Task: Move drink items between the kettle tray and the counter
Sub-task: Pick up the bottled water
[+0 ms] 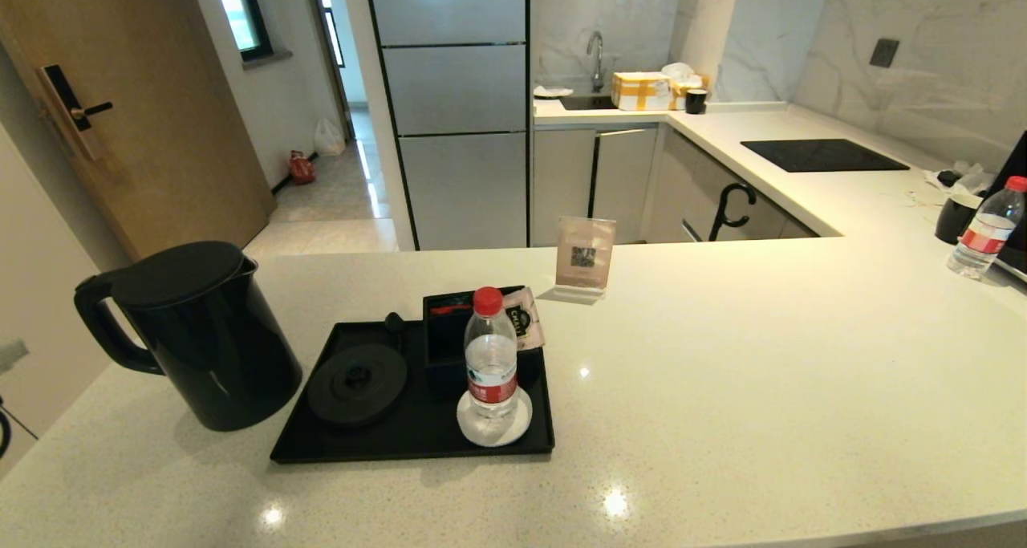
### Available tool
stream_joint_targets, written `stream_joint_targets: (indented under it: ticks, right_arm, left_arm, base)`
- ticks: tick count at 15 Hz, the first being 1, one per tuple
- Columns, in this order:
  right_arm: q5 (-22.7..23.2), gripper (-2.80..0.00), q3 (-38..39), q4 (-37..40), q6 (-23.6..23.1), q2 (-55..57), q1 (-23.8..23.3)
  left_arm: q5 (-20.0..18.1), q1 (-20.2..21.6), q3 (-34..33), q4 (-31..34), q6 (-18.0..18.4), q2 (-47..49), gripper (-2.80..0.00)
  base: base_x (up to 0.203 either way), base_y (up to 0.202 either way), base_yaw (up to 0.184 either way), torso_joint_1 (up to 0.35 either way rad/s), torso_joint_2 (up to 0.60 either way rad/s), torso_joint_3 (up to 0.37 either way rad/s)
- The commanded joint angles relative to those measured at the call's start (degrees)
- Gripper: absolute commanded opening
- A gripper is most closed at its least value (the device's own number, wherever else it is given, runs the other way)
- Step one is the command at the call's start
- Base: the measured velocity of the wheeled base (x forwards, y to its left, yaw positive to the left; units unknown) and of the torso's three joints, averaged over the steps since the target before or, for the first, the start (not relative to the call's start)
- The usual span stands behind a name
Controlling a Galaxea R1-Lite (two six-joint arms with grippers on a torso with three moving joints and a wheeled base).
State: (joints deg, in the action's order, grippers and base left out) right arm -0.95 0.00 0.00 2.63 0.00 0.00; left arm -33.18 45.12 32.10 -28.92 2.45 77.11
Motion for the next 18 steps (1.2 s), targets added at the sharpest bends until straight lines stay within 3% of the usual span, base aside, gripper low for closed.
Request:
stream_joint_targets:
  ticks: [1, 3, 5, 7, 9, 11, 13, 14, 15, 16, 18]
  right_arm:
    - [0.0, -2.80, 0.1, 0.0, 0.0, 0.1, 0.0]
    - [0.0, -2.80, 0.1, 0.0, 0.0, 0.1, 0.0]
    - [0.0, -2.80, 0.1, 0.0, 0.0, 0.1, 0.0]
    - [0.0, -2.80, 0.1, 0.0, 0.0, 0.1, 0.0]
    - [0.0, -2.80, 0.1, 0.0, 0.0, 0.1, 0.0]
    - [0.0, -2.80, 0.1, 0.0, 0.0, 0.1, 0.0]
    - [0.0, -2.80, 0.1, 0.0, 0.0, 0.1, 0.0]
    - [0.0, -2.80, 0.1, 0.0, 0.0, 0.1, 0.0]
    - [0.0, -2.80, 0.1, 0.0, 0.0, 0.1, 0.0]
    - [0.0, -2.80, 0.1, 0.0, 0.0, 0.1, 0.0]
    - [0.0, -2.80, 0.0, 0.0, 0.0, 0.1, 0.0]
  left_arm:
    - [-0.3, 0.0, 5.4, 23.8, -4.1, -19.4, -2.80]
    - [-0.6, -0.1, 11.0, 43.0, -8.2, -28.7, -2.80]
    - [-0.8, -1.4, 14.5, 54.2, -6.9, -39.0, -2.80]
    - [-1.0, -5.6, 23.9, 68.8, -5.4, -44.3, -2.80]
    - [-0.2, -13.7, 31.5, 79.1, -5.8, -46.9, -2.80]
    - [5.2, -27.6, 36.5, 87.2, -6.7, -50.9, -2.80]
    - [16.2, -40.9, 35.7, 91.1, -7.6, -58.2, -2.80]
    - [22.4, -45.2, 34.4, 92.6, -8.9, -61.0, -2.80]
    - [28.2, -47.3, 31.5, 92.8, -10.0, -62.6, -2.80]
    - [30.4, -47.2, 27.2, 91.0, -10.6, -64.3, -2.80]
    - [30.1, -45.8, 17.5, 84.4, -11.2, -69.2, -2.80]
  base:
    - [0.000, 0.000, 0.000, 0.000, 0.00, 0.000]
    - [0.000, 0.000, 0.000, 0.000, 0.00, 0.000]
    - [0.000, 0.000, 0.000, 0.000, 0.00, 0.000]
    - [0.000, 0.000, 0.000, 0.000, 0.00, 0.000]
    - [0.000, 0.000, 0.000, 0.000, 0.00, 0.000]
    - [0.000, 0.000, 0.000, 0.000, 0.00, 0.000]
    - [0.000, 0.000, 0.000, 0.000, 0.00, 0.000]
    - [0.000, 0.000, 0.000, 0.000, 0.00, 0.000]
    - [0.000, 0.000, 0.000, 0.000, 0.00, 0.000]
    - [0.000, 0.000, 0.000, 0.000, 0.00, 0.000]
    - [0.000, 0.000, 0.000, 0.000, 0.00, 0.000]
